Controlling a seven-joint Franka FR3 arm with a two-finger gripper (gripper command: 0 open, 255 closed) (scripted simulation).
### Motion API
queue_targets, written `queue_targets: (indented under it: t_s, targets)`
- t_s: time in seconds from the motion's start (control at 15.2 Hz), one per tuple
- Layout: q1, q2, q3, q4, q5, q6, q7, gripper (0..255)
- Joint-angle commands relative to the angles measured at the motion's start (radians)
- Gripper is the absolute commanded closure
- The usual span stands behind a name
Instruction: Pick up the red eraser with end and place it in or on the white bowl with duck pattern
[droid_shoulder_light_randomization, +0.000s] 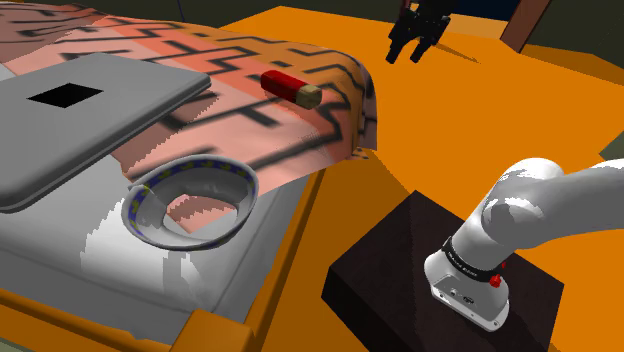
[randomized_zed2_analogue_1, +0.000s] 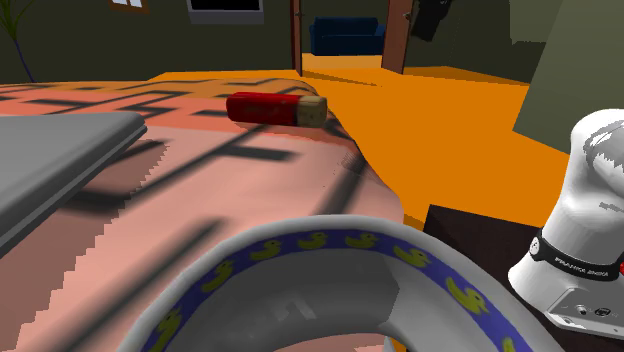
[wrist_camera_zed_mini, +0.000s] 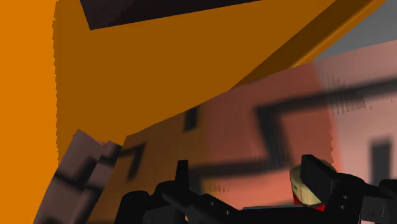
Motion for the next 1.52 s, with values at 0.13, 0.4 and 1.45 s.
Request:
queue_targets:
  t_s: [0.13, 0.4, 1.45]
  targets:
    - [0.01, 0.081, 0.023, 0.045, 0.007, 0.014, 0.02, 0]
    - [0.028, 0.244, 0.067, 0.149, 0.014, 0.031, 0.06, 0]
    - [0.098, 0.912, 0.196, 0.746, -0.047, -0.071, 0.217, 0]
